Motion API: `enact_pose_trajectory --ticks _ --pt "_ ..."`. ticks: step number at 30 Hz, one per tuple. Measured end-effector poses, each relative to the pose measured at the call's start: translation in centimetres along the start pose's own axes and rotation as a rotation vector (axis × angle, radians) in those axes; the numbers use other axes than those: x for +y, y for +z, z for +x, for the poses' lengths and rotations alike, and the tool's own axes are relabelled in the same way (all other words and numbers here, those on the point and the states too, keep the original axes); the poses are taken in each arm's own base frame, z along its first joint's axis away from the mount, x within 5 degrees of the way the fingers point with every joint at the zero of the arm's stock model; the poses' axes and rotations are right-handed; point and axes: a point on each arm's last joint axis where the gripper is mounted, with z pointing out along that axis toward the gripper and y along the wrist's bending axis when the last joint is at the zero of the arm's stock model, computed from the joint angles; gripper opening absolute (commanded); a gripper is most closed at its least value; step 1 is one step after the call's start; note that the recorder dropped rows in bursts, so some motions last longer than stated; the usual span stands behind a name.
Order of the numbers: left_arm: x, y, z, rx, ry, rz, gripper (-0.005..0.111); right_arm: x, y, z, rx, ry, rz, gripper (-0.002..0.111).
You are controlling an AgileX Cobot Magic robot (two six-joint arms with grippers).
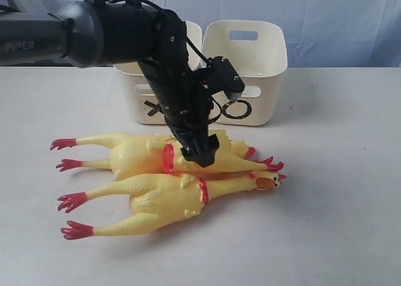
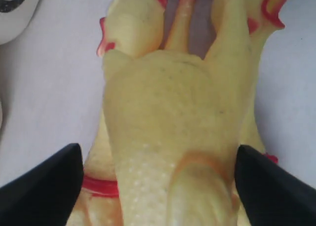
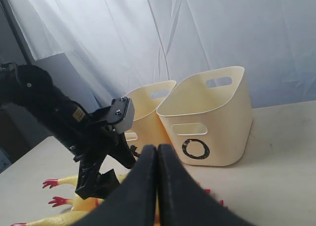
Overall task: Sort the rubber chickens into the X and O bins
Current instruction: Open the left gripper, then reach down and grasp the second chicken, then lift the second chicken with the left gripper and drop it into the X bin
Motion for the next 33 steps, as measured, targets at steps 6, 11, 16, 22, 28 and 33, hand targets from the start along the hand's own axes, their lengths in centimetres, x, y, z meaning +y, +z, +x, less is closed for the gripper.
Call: enact_pose_trajectory --ticks 6,11,16,22,28,33 --pt "0.0 2.0 0.3 0.036 -0.009 0.023 0.078 0.0 0.0 0.0 0.0 0.0 0.0 0.0" --pt "0.0 2.3 0.3 0.044 -0.01 0.028 0.062 0.0 0.0 0.0 0.0 0.0 0.0 0.0" --pt "-0.3 2.3 0.4 0.059 -0.006 0.041 0.026 0.0 0.0 0.0 0.0 0.0 0.0 0.0" --pt "-0.5 2.2 0.6 0.084 -0.004 0.057 0.002 0.0 0.0 0.0 0.0 0.0 0.0 0.0" --pt "-0.7 0.0 0.5 0.07 0.004 0.048 0.0 0.0 0.0 0.0 0.0 0.0 0.0 0.0" --pt "-0.8 -2.2 0.2 0.025 0.011 0.018 0.0 0.0 0.0 0.0 0.0 0.0 0.0 0.0"
